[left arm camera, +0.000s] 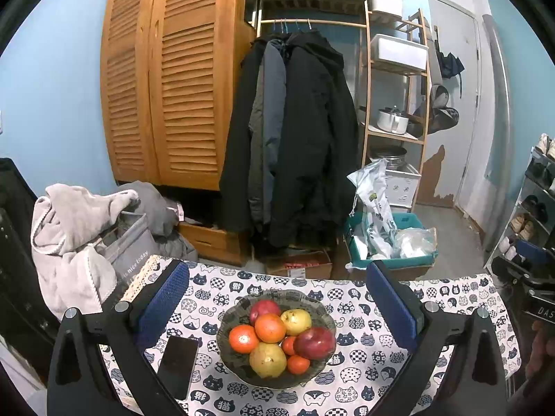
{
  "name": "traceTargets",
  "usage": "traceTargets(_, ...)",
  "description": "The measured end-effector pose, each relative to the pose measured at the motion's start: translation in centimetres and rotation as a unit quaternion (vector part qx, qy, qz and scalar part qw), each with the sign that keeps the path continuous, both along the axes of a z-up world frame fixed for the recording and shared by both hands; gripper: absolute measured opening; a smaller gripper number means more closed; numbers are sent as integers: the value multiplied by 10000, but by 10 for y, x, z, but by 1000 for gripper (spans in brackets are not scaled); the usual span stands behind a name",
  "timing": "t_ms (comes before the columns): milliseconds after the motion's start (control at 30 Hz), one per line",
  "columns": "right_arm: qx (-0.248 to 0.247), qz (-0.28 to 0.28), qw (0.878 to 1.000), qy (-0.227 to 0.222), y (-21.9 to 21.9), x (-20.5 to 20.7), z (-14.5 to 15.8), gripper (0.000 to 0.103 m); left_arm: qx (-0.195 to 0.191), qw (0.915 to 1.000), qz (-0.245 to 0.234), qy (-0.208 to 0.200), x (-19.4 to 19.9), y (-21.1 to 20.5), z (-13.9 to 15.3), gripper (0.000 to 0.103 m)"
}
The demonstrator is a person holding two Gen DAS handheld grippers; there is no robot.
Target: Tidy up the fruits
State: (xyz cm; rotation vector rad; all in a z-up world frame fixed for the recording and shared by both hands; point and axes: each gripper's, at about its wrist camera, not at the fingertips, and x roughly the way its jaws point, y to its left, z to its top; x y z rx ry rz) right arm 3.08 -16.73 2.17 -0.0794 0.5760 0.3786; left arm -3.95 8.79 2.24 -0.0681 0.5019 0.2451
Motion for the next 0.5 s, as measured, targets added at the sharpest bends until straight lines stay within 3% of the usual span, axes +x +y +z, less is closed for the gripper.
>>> traceTargets(500, -7, 6, 10000, 26, 0, 0, 0, 89, -13, 9999, -86, 69, 4, -3, 1, 102)
